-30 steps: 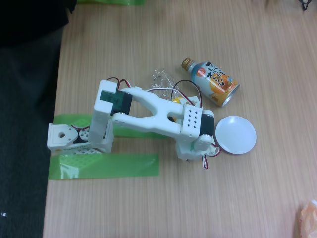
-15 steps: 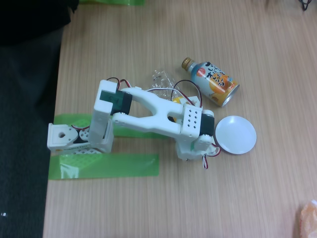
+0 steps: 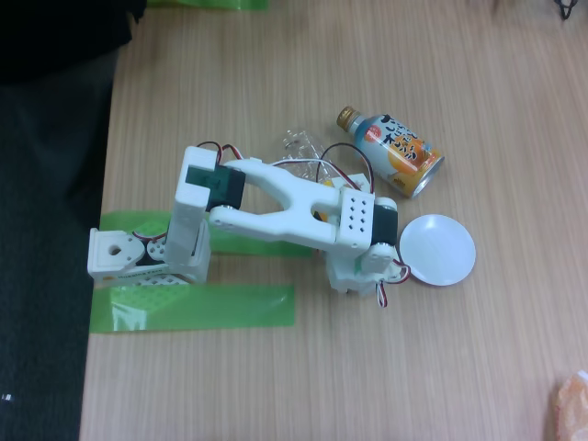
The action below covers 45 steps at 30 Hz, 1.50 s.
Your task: Pick up the plastic bottle and stand it up on the white place
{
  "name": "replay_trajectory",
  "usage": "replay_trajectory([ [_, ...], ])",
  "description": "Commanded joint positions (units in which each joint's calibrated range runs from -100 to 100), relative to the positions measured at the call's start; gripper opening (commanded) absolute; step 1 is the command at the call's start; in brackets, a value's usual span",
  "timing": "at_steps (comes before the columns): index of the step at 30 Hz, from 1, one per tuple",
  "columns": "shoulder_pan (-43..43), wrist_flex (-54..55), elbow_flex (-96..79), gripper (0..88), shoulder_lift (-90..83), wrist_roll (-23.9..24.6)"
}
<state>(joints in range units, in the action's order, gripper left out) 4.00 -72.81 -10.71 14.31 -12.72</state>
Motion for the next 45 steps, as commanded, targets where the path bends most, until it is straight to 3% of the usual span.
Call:
replay_trajectory([
  [1, -0.07, -0.06, 0.16, 25.5, -0.66, -0.16],
  [21, -0.07, -3.67, 0.16, 24.2, -0.32, -0.16],
  [28, -0.07, -3.33, 0.16, 12.7, -0.32, -2.0],
  [45, 0.0, -5.99, 5.59, 12.7, -1.08, -2.05],
])
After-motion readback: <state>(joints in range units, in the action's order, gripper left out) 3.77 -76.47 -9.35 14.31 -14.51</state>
